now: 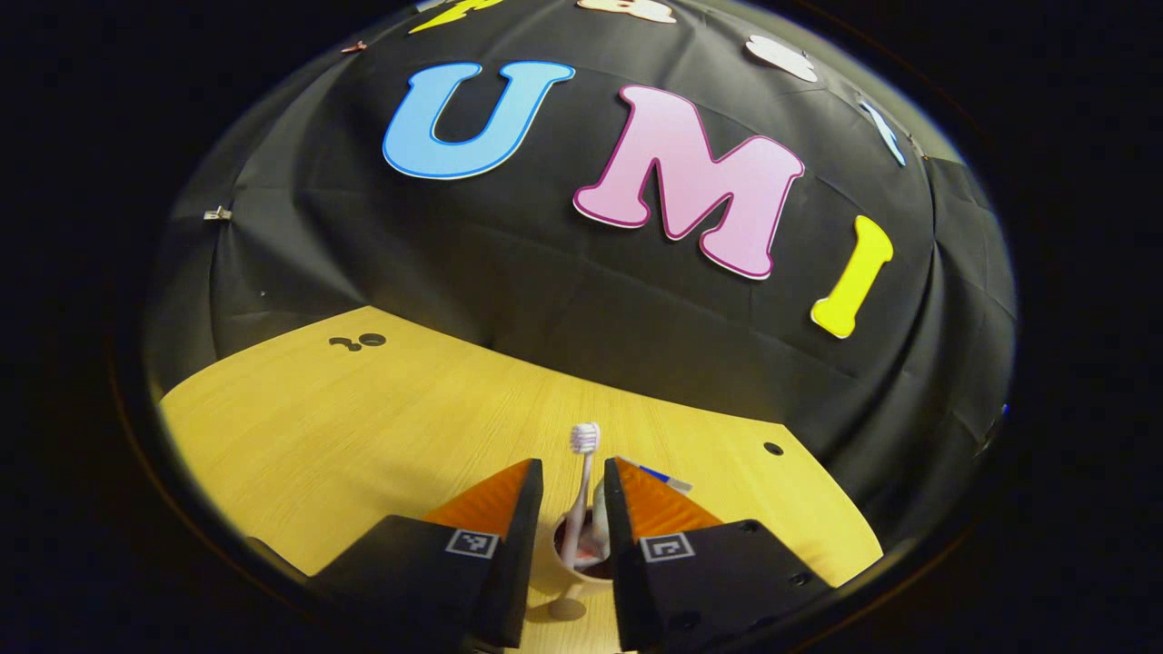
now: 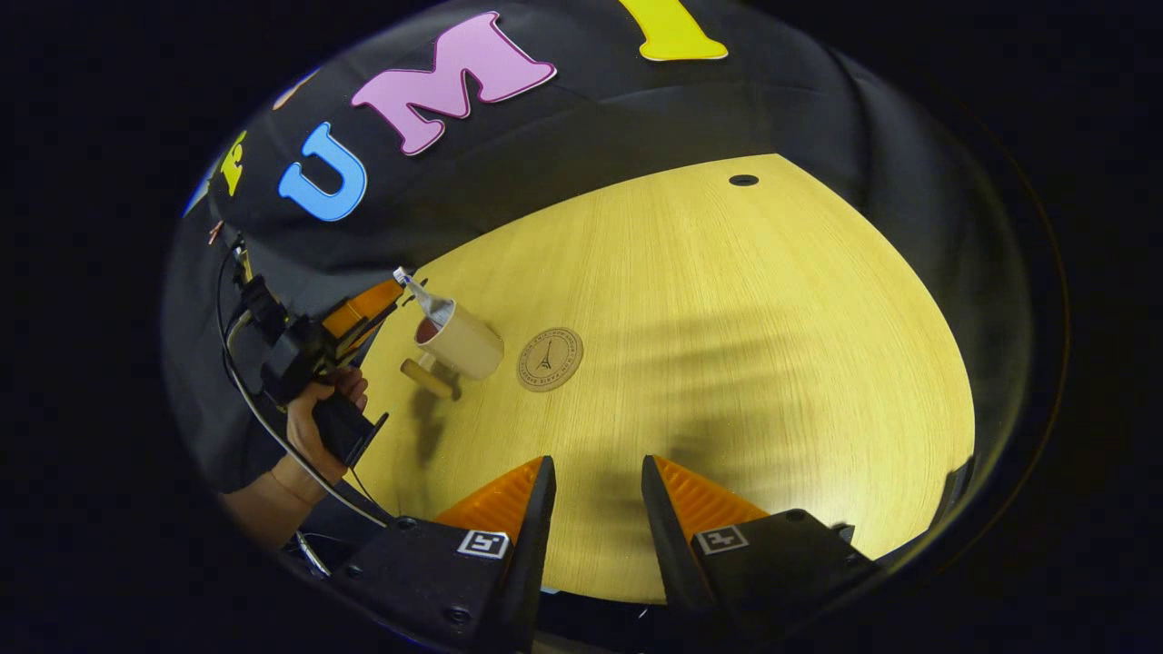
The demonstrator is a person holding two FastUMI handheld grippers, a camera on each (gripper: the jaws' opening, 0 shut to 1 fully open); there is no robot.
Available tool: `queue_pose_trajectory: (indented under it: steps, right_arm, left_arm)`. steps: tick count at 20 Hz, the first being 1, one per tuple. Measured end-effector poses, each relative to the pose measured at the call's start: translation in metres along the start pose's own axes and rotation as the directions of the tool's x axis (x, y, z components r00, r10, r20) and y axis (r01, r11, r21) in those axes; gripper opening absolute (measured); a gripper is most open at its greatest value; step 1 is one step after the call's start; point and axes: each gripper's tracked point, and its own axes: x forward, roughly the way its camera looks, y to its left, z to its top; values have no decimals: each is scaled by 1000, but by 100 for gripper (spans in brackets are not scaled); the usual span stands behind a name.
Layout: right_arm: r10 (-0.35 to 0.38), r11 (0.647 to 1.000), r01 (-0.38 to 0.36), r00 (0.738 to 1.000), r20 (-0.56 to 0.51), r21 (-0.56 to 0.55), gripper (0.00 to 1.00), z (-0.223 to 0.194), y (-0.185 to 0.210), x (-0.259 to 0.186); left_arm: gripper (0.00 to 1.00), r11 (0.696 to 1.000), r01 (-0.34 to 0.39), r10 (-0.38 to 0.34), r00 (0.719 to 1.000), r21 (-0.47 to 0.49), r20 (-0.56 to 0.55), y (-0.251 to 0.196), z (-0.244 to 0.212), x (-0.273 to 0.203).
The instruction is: Put the toothbrush and toothpaste on the desktop into the cup, then pick up the cup and place it on the coaster on the desktop.
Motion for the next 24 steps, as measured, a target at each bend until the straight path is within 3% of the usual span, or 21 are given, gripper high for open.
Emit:
queue_pose_trajectory:
  steps: [3, 6, 9, 12, 20, 24]
  right_arm:
    - [11, 1000, -11, 1000, 7, 3, 59, 3, 4, 0]
    - [10, 1000, -10, 1000, 7, 1, 59, 2, 2, 1]
    - [8, 1000, -8, 1000, 10, 4, 59, 3, 1, 0]
    - [-4, 1000, 4, 1000, 27, 23, 59, 6, -4, -2]
    - [-37, 997, 32, 997, 73, 70, 59, 9, -15, -15]
    - [-66, 993, 57, 994, 85, 108, 59, 3, -25, -23]
  left_arm:
    - [59, 998, -8, 12, 998, 63, -66, 4, -7, -20]
    - [68, 991, 9, 10, 989, 131, -148, 3, -15, -39]
    - [75, 981, 55, 1, 958, 186, -288, -1, -33, -55]
    - [77, 968, 100, 7, 907, 230, -422, -1, -51, -63]
    - [77, 948, 207, 19, 726, 243, -688, 6, -98, -50]
    - [77, 941, 221, 40, 678, 255, -734, 8, -113, -33]
